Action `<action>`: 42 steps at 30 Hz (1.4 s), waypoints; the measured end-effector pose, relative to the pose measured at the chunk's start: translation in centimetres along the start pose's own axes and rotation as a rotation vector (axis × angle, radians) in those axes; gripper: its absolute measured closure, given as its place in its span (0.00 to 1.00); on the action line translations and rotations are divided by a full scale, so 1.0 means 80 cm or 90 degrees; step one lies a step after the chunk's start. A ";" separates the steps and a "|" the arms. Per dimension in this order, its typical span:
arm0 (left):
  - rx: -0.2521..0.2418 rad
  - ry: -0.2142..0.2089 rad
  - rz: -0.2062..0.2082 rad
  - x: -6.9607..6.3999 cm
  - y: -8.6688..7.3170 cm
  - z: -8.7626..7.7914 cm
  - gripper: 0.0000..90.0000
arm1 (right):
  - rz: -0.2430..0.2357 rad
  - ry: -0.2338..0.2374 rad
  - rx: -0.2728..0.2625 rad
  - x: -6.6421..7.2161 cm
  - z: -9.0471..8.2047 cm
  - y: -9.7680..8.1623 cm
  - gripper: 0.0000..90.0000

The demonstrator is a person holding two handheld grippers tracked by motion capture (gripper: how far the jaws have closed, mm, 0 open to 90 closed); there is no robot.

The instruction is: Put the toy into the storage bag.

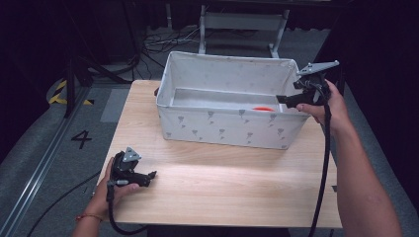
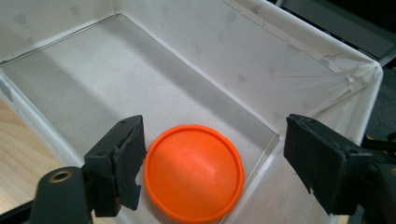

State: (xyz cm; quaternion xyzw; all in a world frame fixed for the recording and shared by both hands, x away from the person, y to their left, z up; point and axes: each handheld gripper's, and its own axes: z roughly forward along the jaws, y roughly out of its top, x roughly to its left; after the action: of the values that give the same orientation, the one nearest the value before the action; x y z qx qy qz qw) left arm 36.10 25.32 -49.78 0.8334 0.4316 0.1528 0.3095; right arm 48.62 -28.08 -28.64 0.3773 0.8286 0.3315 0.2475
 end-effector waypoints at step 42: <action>0.000 -0.001 -0.002 0.000 0.000 0.000 0.01 | -0.086 -0.012 -0.037 0.060 -0.086 -0.080 0.24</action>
State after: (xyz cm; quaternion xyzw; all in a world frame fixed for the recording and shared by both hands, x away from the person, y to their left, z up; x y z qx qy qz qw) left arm 36.08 25.30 -49.80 0.8329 0.4326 0.1515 0.3102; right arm 38.27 -29.92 -29.58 0.3163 0.8397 0.3345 0.2880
